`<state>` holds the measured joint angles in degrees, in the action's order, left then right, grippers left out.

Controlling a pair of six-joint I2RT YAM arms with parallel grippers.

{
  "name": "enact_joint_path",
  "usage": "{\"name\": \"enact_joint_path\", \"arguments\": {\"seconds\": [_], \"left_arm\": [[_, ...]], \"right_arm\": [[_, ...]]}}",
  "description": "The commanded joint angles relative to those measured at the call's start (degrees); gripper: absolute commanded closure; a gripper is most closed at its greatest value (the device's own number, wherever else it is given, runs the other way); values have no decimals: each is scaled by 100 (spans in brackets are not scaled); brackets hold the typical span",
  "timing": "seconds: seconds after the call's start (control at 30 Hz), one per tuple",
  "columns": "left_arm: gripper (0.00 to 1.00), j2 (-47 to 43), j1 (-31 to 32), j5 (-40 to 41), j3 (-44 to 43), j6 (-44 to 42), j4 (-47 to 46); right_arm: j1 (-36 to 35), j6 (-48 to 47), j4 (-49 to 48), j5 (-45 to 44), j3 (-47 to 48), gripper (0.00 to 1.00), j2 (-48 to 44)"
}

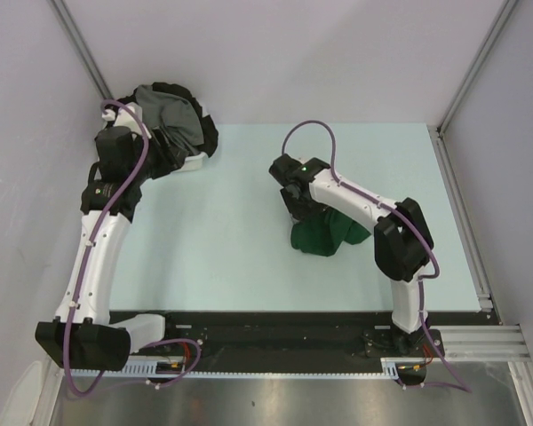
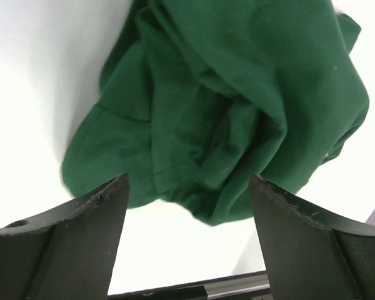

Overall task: Fold and stack the t-shirts
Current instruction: Flatten out the tshirt

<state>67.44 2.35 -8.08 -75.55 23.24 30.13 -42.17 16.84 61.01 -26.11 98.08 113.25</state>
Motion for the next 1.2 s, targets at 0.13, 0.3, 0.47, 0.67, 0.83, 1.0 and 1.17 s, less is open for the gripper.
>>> {"name": "enact_joint_path", "arguments": {"seconds": [0.13, 0.3, 0.47, 0.67, 0.83, 1.0, 1.17], "left_arm": [[40, -213, 134, 34, -232, -154, -16], [39, -284, 169, 60, -258, -188, -25], [39, -319, 178, 131, -224, -241, 11], [39, -372, 196, 113, -39, -250, -51], [39, -328, 187, 70, 58, -241, -121], [39, -258, 204, 87, 110, -259, -139], [39, -188, 248, 87, 163, -294, -139]], "right_arm": [[490, 30, -98, -412, -202, 21, 425], [640, 38, -98, -588, -219, 29, 759], [640, 30, -98, -694, -246, 43, 857], [605, 21, 42, -764, -106, 51, 532], [622, -6, 165, -852, 123, 100, 373], [579, 47, 428, -870, 728, 100, 355], [272, 12, 535, -562, 2019, 100, 391]]}}
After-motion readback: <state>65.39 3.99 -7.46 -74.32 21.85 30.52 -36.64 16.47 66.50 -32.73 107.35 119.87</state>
